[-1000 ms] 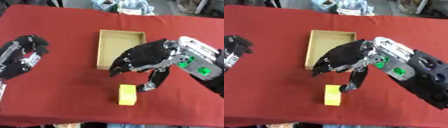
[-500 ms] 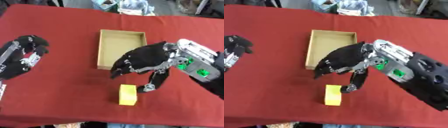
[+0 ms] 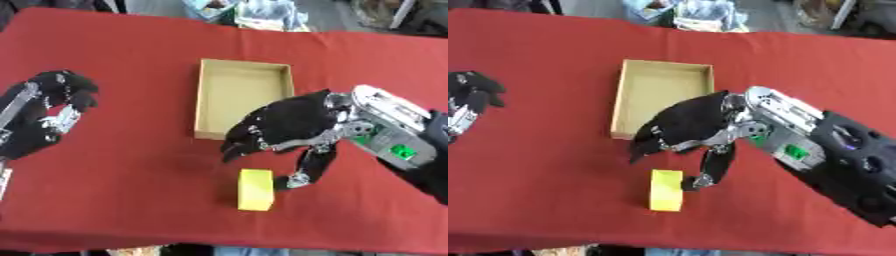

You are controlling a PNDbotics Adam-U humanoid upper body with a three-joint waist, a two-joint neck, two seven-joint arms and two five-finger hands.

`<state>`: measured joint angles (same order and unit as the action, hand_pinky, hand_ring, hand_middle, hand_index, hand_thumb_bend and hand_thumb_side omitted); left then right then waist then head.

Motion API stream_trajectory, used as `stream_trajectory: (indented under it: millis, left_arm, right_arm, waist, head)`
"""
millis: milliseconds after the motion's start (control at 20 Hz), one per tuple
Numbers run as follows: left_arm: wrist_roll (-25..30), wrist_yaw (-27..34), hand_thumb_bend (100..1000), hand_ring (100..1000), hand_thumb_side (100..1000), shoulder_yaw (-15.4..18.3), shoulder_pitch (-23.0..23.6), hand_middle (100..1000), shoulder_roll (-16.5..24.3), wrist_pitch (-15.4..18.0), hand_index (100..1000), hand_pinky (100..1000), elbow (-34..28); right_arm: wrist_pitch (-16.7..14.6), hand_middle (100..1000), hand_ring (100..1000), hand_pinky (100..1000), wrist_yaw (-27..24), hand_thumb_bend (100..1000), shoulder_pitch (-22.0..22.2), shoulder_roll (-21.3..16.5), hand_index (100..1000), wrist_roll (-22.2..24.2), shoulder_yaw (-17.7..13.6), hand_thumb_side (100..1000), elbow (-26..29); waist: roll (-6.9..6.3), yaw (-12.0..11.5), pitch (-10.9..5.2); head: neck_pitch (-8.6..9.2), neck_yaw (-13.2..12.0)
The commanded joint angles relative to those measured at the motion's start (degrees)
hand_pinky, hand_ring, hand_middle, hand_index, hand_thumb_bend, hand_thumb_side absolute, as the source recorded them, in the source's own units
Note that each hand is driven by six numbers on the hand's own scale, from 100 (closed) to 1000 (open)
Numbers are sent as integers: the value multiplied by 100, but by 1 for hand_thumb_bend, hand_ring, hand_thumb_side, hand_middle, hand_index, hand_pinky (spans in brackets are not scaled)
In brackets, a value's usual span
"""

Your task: Pick up objects on the table and place them in the box.

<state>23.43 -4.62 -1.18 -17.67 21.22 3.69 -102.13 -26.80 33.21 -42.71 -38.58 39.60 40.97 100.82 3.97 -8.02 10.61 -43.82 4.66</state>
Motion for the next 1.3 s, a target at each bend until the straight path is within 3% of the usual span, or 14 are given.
stream_trajectory:
  millis: [50,1000,1300]
  left_arm:
    - [21,-13,184,609,586,44,-75,646,49,3,692,697,-74]
    - [42,-1,178,609,588,34,-119,646,52,16,692,699,-84]
    - [42,-7,174,609,589,39,-99,647,64,19,693,700,-75]
  right_arm:
    - [-1192,920,953,876,90,354,-29,-29,956,1108,-44,175,7]
    - [-1326,946,965,882,405,340,154,38,965,928,-19,166,-182]
    - [-1258,927,959,885,278,347,48,-78,970,890,-83,174,-19]
  waist:
    - [-29,2,-62]
    - [-41,-29,-29]
    - [-41,0,-50]
  head:
    - [-30,0]
    - [-30,2]
    - [-30,-23]
